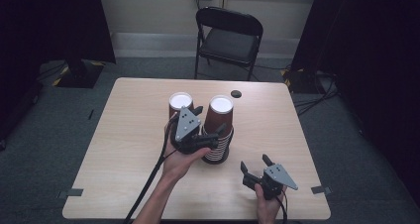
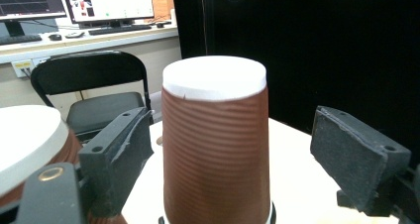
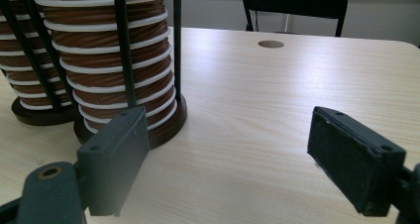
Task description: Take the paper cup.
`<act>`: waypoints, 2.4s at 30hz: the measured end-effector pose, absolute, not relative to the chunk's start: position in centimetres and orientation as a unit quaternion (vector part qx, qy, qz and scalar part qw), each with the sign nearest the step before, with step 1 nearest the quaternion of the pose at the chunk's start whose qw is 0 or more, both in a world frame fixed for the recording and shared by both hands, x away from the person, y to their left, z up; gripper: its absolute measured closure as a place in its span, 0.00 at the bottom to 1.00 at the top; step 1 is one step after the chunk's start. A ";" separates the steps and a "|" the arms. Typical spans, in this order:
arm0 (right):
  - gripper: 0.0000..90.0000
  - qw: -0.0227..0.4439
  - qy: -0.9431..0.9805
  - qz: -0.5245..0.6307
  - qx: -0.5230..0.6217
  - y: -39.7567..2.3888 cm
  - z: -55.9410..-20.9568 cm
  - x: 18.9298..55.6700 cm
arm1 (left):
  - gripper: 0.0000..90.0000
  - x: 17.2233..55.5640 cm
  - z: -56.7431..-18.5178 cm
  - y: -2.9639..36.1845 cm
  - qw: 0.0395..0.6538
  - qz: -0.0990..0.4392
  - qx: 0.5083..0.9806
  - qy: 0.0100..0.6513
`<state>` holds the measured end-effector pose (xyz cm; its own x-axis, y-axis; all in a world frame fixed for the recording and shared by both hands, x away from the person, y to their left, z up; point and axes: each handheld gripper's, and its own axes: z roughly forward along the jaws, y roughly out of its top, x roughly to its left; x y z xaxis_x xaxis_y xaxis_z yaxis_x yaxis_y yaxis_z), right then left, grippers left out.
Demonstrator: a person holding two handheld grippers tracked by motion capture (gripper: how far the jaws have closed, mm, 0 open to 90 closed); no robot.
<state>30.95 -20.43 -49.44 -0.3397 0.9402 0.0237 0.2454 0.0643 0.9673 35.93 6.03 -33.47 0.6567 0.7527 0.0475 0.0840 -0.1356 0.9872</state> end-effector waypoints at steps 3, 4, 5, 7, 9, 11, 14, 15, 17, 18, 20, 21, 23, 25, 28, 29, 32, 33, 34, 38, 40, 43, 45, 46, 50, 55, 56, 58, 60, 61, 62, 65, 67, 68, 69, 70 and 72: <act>0.17 0.344 0.642 0.507 0.461 -20.4 -49.4 30.9 | 0.18 36.3 -33.2 5.6 0.580 0.290 0.699 0.303; 0.17 0.343 0.642 0.507 0.462 -20.4 -49.4 30.9 | 0.18 36.4 -33.1 5.5 0.579 0.290 0.699 0.303; 0.17 0.343 0.642 0.506 0.462 -20.4 -49.4 30.9 | 0.18 36.5 -33.0 5.3 0.580 0.291 0.697 0.304; 0.17 0.343 0.642 0.507 0.462 -20.4 -49.4 30.9 | 0.18 36.9 -32.9 5.1 0.577 0.292 0.698 0.307; 0.17 0.343 0.642 0.507 0.462 -20.4 -49.4 30.9 | 0.18 37.2 -32.8 4.8 0.572 0.299 0.697 0.312; 0.17 0.343 0.642 0.507 0.462 -20.5 -49.4 30.9 | 0.18 37.5 -32.7 4.7 0.566 0.304 0.700 0.313; 0.18 0.343 0.643 0.506 0.462 -20.4 -49.4 31.0 | 0.18 37.8 -32.5 4.3 0.560 0.316 0.702 0.307; 0.18 0.343 0.643 0.507 0.461 -20.4 -49.4 31.0 | 0.18 37.9 -32.5 4.2 0.560 0.316 0.702 0.307; 0.18 0.344 0.643 0.506 0.460 -20.4 -49.4 31.0 | 0.18 38.2 -32.4 3.9 0.554 0.316 0.707 0.306; 0.18 0.344 0.644 0.506 0.460 -20.4 -49.4 31.0 | 0.18 38.3 -32.4 3.8 0.554 0.316 0.707 0.307; 0.18 0.344 0.644 0.506 0.459 -20.4 -49.4 30.9 | 0.18 38.6 -32.5 3.5 0.549 0.312 0.710 0.313; 0.18 0.344 0.644 0.507 0.459 -20.4 -49.4 30.9 | 0.18 38.7 -32.5 3.3 0.548 0.311 0.711 0.312; 0.18 0.343 0.644 0.506 0.460 -20.4 -49.4 31.0 | 0.18 38.7 -32.6 3.0 0.539 0.310 0.716 0.316; 0.18 0.344 0.644 0.505 0.460 -20.4 -49.4 31.0 | 0.18 38.7 -32.7 2.8 0.528 0.317 0.723 0.314; 0.18 0.344 0.644 0.506 0.459 -20.4 -49.4 30.9 | 0.18 39.0 -33.0 2.6 0.526 0.314 0.723 0.319; 0.18 0.345 0.643 0.506 0.459 -20.4 -49.4 30.9 | 0.18 39.1 -33.1 2.6 0.526 0.312 0.723 0.321; 0.19 0.345 0.644 0.506 0.459 -20.4 -49.4 30.9 | 0.18 39.4 -33.2 2.4 0.526 0.309 0.723 0.323; 0.19 0.345 0.644 0.506 0.459 -20.4 -49.4 30.9 | 0.18 39.4 -33.2 2.4 0.526 0.307 0.724 0.323; 0.19 0.345 0.644 0.505 0.459 -20.4 -49.4 30.9 | 0.18 39.5 -33.2 2.3 0.523 0.304 0.727 0.325; 0.19 0.346 0.644 0.507 0.457 -20.4 -49.4 30.9 | 0.20 39.5 -33.2 2.4 0.517 0.300 0.733 0.324; 0.19 0.346 0.645 0.506 0.456 -20.4 -49.4 30.9 | 0.20 39.7 -33.3 2.2 0.515 0.299 0.733 0.328; 0.19 0.347 0.642 0.507 0.457 -20.4 -49.5 30.8 | 0.20 39.9 -33.3 2.2 0.509 0.301 0.738 0.325; 0.19 0.346 0.643 0.508 0.457 -20.4 -49.4 30.9 | 0.21 40.0 -33.3 2.2 0.511 0.299 0.736 0.327; 0.19 0.346 0.644 0.507 0.457 -20.4 -49.4 30.9 | 0.21 40.0 -33.3 2.2 0.511 0.299 0.737 0.327; 0.19 0.345 0.644 0.508 0.457 -20.4 -49.4 30.9 | 0.22 40.0 -33.3 2.2 0.511 0.297 0.737 0.327; 0.19 0.345 0.643 0.509 0.456 -20.4 -49.4 30.9 | 0.23 40.0 -33.1 2.4 0.515 0.291 0.736 0.330; 0.19 0.345 0.643 0.509 0.456 -20.4 -49.5 30.9 | 0.23 40.0 -33.2 2.4 0.518 0.291 0.734 0.330; 0.19 0.345 0.643 0.509 0.456 -20.4 -49.5 30.9 | 0.23 39.9 -33.1 2.5 0.524 0.292 0.728 0.331; 0.19 0.345 0.643 0.510 0.456 -20.4 -49.5 30.9 | 0.23 39.9 -33.0 2.5 0.530 0.289 0.725 0.331; 0.19 0.345 0.643 0.510 0.456 -20.4 -49.5 30.8 | 0.23 39.8 -32.9 2.7 0.541 0.292 0.718 0.327; 0.19 0.345 0.643 0.510 0.456 -20.4 -49.5 30.8 | 0.23 39.7 -32.8 2.8 0.545 0.293 0.715 0.325; 0.19 0.345 0.643 0.510 0.456 -20.4 -49.5 30.8 | 0.23 39.7 -32.6 3.0 0.551 0.294 0.712 0.321; 0.19 0.348 0.641 0.509 0.457 -20.4 -49.5 30.8 | 0.23 39.6 -32.5 3.1 0.558 0.291 0.708 0.319; 0.19 0.347 0.641 0.510 0.457 -20.4 -49.5 30.8 | 0.23 39.6 -32.4 3.2 0.560 0.291 0.706 0.320; 0.19 0.346 0.641 0.510 0.458 -20.4 -49.5 30.8 | 0.23 39.6 -32.4 3.2 0.562 0.290 0.705 0.321; 0.19 0.346 0.641 0.510 0.457 -20.4 -49.5 30.8 | 0.23 39.6 -32.4 3.2 0.562 0.290 0.705 0.321; 0.19 0.347 0.641 0.510 0.457 -20.4 -49.5 30.8 | 0.23 39.6 -32.4 3.3 0.564 0.288 0.704 0.320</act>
<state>30.81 -20.43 -49.45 -0.3425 0.9393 0.0217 0.2324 0.0623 0.9706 39.61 3.25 -32.38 0.6290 0.7761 0.0445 0.1260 -0.1583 0.9793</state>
